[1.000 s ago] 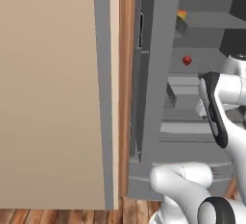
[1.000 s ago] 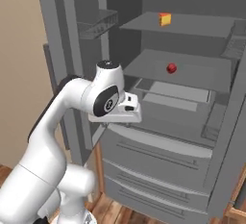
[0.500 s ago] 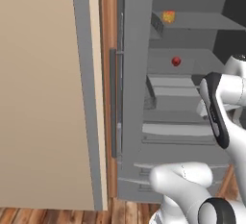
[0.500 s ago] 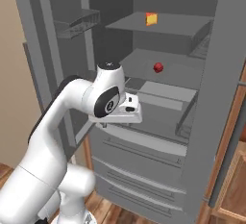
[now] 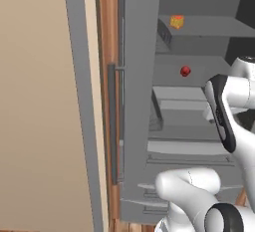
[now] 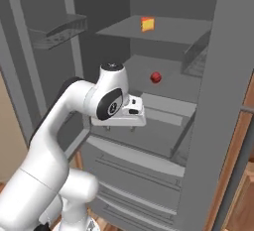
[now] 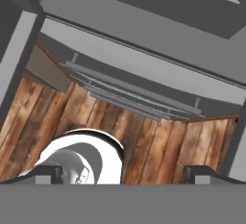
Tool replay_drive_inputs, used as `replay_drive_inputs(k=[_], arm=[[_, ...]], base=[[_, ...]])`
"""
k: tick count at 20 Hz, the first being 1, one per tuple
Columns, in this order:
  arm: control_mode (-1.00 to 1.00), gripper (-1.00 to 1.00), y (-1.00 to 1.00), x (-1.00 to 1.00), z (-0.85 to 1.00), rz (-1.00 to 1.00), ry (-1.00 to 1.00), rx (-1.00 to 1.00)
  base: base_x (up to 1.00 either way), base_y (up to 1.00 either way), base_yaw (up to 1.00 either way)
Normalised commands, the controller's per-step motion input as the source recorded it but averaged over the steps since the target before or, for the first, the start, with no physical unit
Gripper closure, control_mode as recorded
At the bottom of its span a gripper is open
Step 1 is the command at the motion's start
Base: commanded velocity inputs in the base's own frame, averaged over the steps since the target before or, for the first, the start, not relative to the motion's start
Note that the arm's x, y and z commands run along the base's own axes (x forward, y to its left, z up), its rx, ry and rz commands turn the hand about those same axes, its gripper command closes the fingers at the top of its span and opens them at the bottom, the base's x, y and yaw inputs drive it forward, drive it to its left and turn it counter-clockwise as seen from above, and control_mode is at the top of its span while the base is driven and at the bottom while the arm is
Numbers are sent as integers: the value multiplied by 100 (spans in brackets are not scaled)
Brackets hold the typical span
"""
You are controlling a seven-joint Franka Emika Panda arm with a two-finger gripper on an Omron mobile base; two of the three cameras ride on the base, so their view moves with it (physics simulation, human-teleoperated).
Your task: Take the cheese, fish, and bell pepper from the fridge and place them on the plate on the dining counter to create an appetizer plate.
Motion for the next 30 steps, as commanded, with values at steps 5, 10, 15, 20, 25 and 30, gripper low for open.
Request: replay_drive_inputs(k=[5,10,15,20,25,30], arm=[[100,-100,0,0,0,0,0,0],[100,-100,0,0,0,0,0,0],[100,-100,0,0,0,0,0,0],[100,-100,0,0,0,0,0,0],[100,-100,0,0,0,0,0,0],[100,-100,0,0,0,0,0,0]], base=[[63,-11,1],[68,-16,2],[10,-29,1],[0,-46,9],[0,-50,18],[0,-32,27]])
